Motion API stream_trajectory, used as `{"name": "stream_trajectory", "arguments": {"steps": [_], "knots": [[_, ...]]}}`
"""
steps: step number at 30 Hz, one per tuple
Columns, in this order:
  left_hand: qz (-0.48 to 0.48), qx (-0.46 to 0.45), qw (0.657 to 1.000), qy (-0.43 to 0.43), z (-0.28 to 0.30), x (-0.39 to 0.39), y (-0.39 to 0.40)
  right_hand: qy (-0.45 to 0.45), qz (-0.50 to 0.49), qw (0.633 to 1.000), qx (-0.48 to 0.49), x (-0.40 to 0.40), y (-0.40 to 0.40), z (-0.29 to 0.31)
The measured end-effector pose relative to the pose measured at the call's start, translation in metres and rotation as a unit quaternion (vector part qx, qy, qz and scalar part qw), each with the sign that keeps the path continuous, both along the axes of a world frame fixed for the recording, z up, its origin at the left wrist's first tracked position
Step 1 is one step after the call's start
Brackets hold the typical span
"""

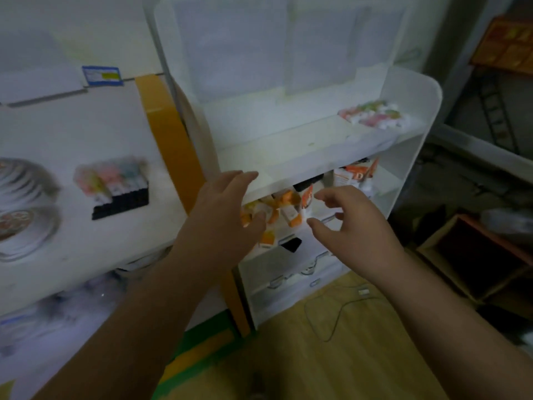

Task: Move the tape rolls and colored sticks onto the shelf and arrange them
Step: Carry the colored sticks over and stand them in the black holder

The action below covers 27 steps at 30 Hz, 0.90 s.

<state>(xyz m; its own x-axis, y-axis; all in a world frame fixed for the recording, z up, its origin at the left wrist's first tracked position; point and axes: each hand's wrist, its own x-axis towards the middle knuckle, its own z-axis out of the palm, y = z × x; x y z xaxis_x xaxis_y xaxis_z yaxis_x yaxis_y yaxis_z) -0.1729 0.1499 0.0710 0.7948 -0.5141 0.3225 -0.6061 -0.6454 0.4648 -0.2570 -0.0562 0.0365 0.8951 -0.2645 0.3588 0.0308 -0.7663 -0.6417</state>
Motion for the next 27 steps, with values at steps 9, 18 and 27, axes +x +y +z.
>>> {"name": "stream_trajectory", "arguments": {"steps": [9, 18, 27], "knots": [[-0.063, 0.034, 0.997, 0.032, -0.014, 0.033, -0.098, 0.047, -0.091, 0.988, -0.116, -0.007, -0.078, -0.006], [-0.078, -0.017, 0.997, 0.024, -0.019, 0.119, -0.193, 0.076, -0.119, 0.978, -0.150, 0.063, -0.167, 0.011], [-0.110, -0.021, 0.993, 0.040, -0.033, 0.191, -0.266, 0.112, -0.141, 0.973, -0.147, 0.139, -0.226, -0.003]]}}
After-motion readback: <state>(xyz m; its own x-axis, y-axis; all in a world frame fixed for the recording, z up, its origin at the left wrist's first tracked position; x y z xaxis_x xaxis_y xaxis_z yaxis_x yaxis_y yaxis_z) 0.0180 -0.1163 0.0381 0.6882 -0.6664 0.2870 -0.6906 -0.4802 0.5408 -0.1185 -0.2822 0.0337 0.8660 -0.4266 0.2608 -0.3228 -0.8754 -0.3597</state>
